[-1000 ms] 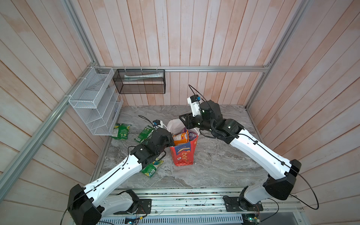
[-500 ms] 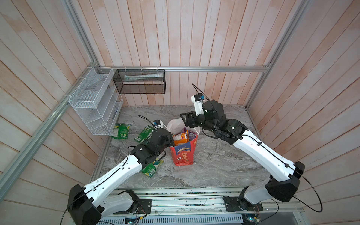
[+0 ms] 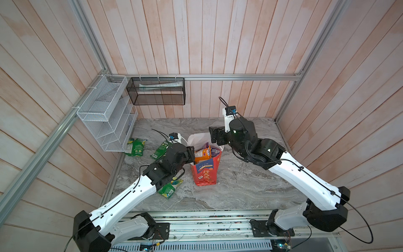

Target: Place the snacks into the paper bag

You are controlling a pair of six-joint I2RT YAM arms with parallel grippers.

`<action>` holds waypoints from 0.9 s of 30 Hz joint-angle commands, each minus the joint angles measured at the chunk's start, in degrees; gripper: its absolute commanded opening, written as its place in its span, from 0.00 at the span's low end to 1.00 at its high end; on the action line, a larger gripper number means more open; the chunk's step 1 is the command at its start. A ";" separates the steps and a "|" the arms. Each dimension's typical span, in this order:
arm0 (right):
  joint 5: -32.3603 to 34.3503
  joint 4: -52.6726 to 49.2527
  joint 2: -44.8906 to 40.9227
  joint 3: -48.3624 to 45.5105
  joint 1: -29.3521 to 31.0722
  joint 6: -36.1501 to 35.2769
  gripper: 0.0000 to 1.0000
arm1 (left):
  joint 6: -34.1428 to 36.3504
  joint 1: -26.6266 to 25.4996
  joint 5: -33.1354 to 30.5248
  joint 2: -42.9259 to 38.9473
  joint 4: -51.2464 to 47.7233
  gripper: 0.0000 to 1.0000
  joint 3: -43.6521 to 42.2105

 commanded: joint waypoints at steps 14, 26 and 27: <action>9.86 5.43 0.43 -16.05 0.74 0.14 0.88 | 3.43 -0.11 -6.72 -2.33 1.04 0.81 -0.39; 12.01 9.00 -0.54 -18.66 0.53 -2.16 0.17 | 2.15 -0.08 -9.77 2.15 0.82 0.48 3.54; 12.01 9.39 -1.23 -19.14 0.46 -2.57 0.10 | 2.16 0.01 -10.12 2.66 1.02 0.40 3.99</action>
